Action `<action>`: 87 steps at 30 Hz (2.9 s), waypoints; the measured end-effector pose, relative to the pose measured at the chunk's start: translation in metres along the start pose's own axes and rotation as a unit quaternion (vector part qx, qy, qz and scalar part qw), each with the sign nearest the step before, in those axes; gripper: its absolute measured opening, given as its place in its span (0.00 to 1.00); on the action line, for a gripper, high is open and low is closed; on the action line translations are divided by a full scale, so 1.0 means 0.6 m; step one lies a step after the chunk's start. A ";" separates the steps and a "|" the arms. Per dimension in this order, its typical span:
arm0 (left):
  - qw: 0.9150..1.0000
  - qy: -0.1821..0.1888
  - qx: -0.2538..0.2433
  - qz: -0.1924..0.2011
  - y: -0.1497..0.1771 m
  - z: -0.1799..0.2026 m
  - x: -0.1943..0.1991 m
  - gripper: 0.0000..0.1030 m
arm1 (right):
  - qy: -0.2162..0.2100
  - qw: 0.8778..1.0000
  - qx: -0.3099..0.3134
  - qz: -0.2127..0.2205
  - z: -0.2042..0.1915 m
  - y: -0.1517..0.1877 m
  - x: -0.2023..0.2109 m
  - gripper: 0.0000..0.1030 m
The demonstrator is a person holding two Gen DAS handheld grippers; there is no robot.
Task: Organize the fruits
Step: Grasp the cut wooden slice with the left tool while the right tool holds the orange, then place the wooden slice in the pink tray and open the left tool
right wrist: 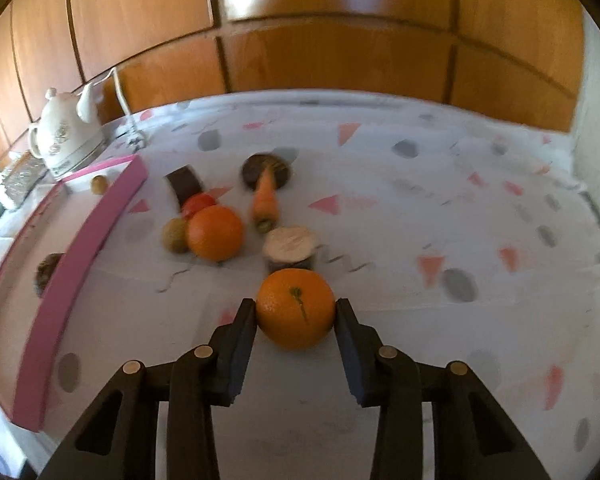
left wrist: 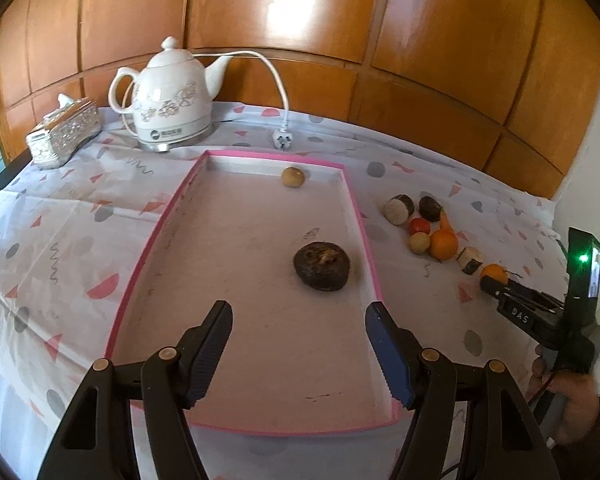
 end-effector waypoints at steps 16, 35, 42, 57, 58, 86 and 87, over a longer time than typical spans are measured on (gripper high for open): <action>0.992 0.102 -0.048 -0.060 0.002 0.166 -0.063 0.53 | 0.045 0.998 -0.037 -0.015 0.109 0.029 0.008 0.40; 0.976 0.161 -0.102 -0.102 0.016 0.364 -0.200 0.50 | 0.016 0.996 -0.082 0.006 0.119 0.031 0.006 0.39; 0.979 0.144 -0.104 -0.105 0.017 0.384 -0.246 0.50 | 0.015 0.996 -0.087 0.010 0.120 0.032 0.007 0.40; 0.984 0.127 -0.105 -0.060 0.022 0.375 -0.248 0.32 | 0.040 0.996 -0.074 0.000 0.116 0.026 0.008 0.38; 0.985 0.126 -0.104 -0.058 0.021 0.370 -0.241 0.32 | 0.044 0.996 -0.074 0.000 0.118 0.025 0.007 0.38; 0.996 0.070 -0.057 -0.015 -0.016 0.204 -0.112 0.32 | 0.077 0.995 -0.054 -0.012 0.115 0.024 -0.006 0.39; 0.997 0.052 -0.054 -0.010 -0.026 0.178 -0.107 0.32 | 0.077 0.995 -0.054 -0.012 0.115 0.024 -0.006 0.39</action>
Point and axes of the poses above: each gripper's, at about its wrist camera, not at the fingertips, and x roughly against the way its jaws point, z to its right, y to its underside, the point moved 7 cm from there along -x, roughly the way its jaws point, and after that the axes turned 12 degrees about z, right-handed, at the moved point
